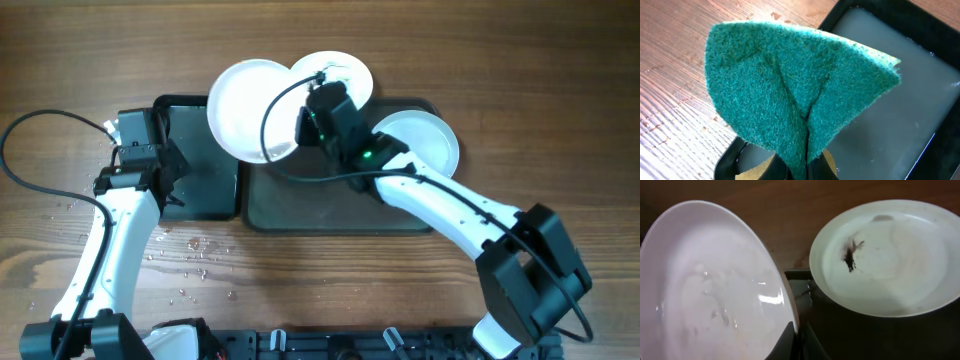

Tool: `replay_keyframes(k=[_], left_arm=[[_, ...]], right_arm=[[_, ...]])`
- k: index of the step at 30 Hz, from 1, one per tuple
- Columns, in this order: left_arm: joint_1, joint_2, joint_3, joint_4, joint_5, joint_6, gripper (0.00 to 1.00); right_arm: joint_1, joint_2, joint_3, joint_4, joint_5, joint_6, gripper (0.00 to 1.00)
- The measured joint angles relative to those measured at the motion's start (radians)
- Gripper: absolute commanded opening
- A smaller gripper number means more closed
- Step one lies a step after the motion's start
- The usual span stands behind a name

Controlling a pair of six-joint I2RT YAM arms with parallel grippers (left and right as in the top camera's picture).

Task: Clean dirty plates on tray and stack at the side
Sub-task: 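Lift the cleaned plate with the right gripper and swing it rightward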

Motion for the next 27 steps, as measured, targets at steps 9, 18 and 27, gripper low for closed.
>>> replay_keyframes(k=[9,18,27], left_arm=[[0.0,-0.062,-0.002,-0.021,0.0,0.0,0.04],[0.0,-0.062,-0.002,-0.021,0.0,0.0,0.04],[0.0,-0.062,-0.003,-0.021,0.0,0.0,0.04]], right_arm=[[0.088,0.112,0.102,0.095,0.168,-0.077,0.04],[0.2,0.269,0.263,0.307,0.429,-0.552,0.04],[0.298,0.269,0.279,0.736,0.55,-1.268,0.04]])
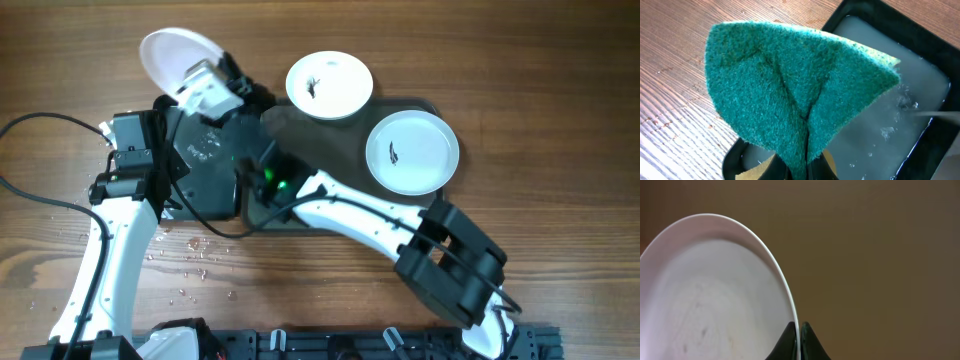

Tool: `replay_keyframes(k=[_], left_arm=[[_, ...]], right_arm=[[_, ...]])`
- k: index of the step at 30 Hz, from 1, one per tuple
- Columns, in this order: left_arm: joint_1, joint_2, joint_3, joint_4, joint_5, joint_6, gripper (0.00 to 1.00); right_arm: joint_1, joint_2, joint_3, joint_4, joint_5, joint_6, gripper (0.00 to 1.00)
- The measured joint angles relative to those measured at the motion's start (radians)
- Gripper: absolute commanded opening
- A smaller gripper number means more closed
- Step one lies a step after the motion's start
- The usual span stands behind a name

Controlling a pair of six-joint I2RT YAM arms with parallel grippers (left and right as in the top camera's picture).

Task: Clean dirty plates on tray and stack at the side
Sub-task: 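Lift the cleaned plate with the right gripper and swing it rightward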

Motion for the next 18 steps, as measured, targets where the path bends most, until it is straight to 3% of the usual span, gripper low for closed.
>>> replay_keyframes(k=[6,11,15,18], left_arm=[[0.0,0.0,0.0,0.0,0.0,0.0,0.04],[0.0,0.0,0.0,0.0,0.0,0.0,0.04],[0.0,0.0,0.0,0.0,0.0,0.0,0.04],[0.0,0.0,0.0,0.0,0.0,0.0,0.04]], right_arm=[[0.037,0.0,0.0,0.127,0.009,-0.196,0.04],[0.036,0.0,0.0,0.153,0.01,-0.254,0.04],[0.03,0.0,0.0,0.097,0.028,-0.151,0.04],[0.006,-0.001,0.011,-0.13,0.05,0.057,0.04]])
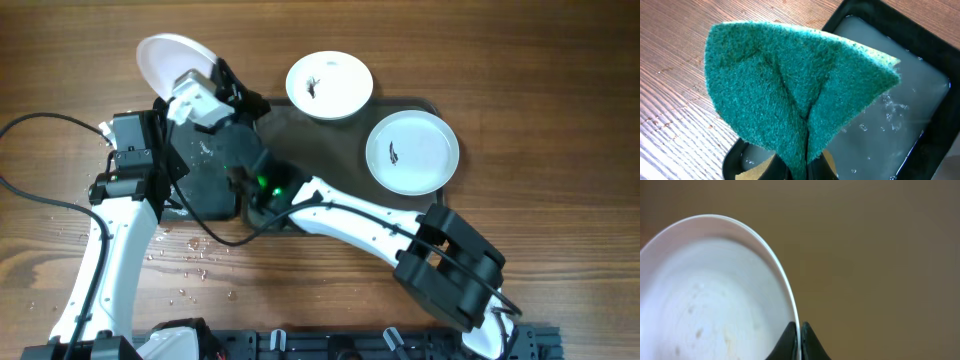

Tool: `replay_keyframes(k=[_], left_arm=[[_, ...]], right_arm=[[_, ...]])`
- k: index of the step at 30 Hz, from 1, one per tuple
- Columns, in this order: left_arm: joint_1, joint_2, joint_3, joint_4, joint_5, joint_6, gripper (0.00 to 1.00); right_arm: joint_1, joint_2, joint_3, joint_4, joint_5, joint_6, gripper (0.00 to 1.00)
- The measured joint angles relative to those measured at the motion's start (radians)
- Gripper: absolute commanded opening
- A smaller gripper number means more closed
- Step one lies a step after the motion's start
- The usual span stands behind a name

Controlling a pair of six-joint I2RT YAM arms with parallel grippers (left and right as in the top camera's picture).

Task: Clean dirty plates on tray and stack at the side
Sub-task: 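Lift the cleaned plate with the right gripper and swing it rightward, then lower the plate onto the table right of the grey tray, release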

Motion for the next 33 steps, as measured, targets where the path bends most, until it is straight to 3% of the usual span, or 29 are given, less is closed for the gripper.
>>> replay_keyframes(k=[4,6,12,18,23,33], left_arm=[[0.0,0.0,0.0,0.001,0.0,0.0,0.04],[0.0,0.0,0.0,0.003,0.005,0.0,0.04],[0.0,0.0,-0.001,0.018,0.058,0.005,0.04],[0.0,0.014,-0.001,0.056,0.162,0.039,0.04],[-0.002,0.13,-0.001,0.134,0.285,0.101,0.04],[-0.089,0.228,-0.001,0.183,0.358,0.175,0.04]], right_arm=[[-0.078,0.001,-0.005,-0.304,-0.098,0.384,0.04],[-0.143,-0.007,-0.005,-0.371,-0.29,0.568,0.04],[-0.35,-0.2,-0.005,-0.671,-0.714,0.873,0.04],[-0.696,-0.333,0.006,-0.989,-0.99,0.962,0.04],[-1.107,-0.336,0.003,-1.226,-1.115,0.968,0.04],[-1.556,-0.336,-0.034,-1.283,-1.11,0.93,0.04]])
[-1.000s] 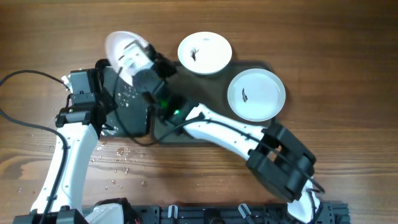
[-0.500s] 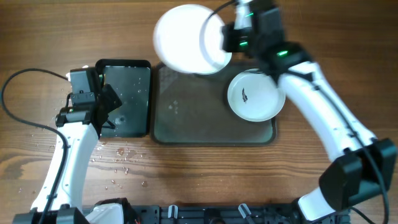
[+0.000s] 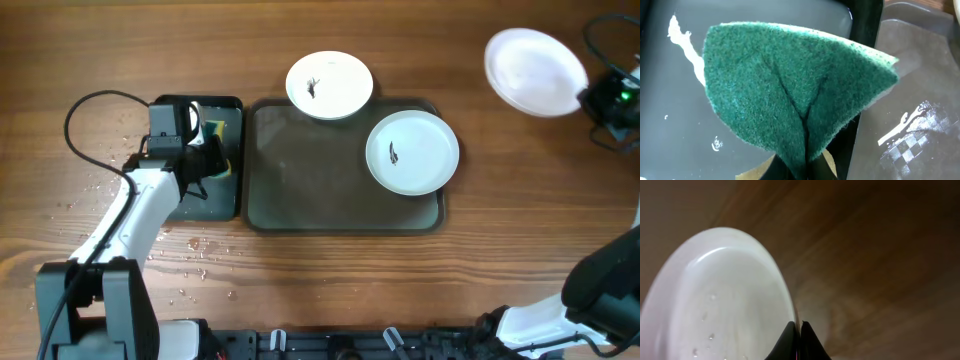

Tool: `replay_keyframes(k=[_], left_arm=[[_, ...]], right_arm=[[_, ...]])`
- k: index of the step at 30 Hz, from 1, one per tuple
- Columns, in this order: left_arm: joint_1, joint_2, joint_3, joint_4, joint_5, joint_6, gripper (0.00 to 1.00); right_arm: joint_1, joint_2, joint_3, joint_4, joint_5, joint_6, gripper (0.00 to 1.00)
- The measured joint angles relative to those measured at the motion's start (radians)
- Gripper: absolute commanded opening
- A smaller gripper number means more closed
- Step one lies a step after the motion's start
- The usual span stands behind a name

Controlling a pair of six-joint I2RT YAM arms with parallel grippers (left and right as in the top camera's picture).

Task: Clean dirty plates on tray and stack at the side
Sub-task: 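Lower the plate onto the table right of the grey tray, release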

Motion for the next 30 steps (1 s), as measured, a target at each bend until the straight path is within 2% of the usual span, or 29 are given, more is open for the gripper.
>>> replay_keyframes(k=[3,14,26,28,30], left_arm=[[-0.018,0.001,-0.002,0.019,-0.021,0.002,0.04],[-0.04,0.037,-0.039,0.087,-0.04,0.007,0.04],[-0.056,0.062,-0.041,0.108,-0.047,0.007,0.04],[-0.066,0.074,-0.041,0.111,-0.051,0.007,0.04],[-0.066,0.086,-0.041,0.116,-0.054,0.007,0.04]], right_arm=[[-0.046,0.0,-0.004,0.003,0.016,0.0,0.04],[-0.048,0.051,-0.077,0.008,0.146,0.0,0.04],[0.038,0.108,-0.201,0.011,0.16,0.0,0.05],[0.038,0.108,-0.21,0.011,0.16,0.0,0.06],[0.038,0.108,-0.212,0.012,0.16,0.0,0.11]])
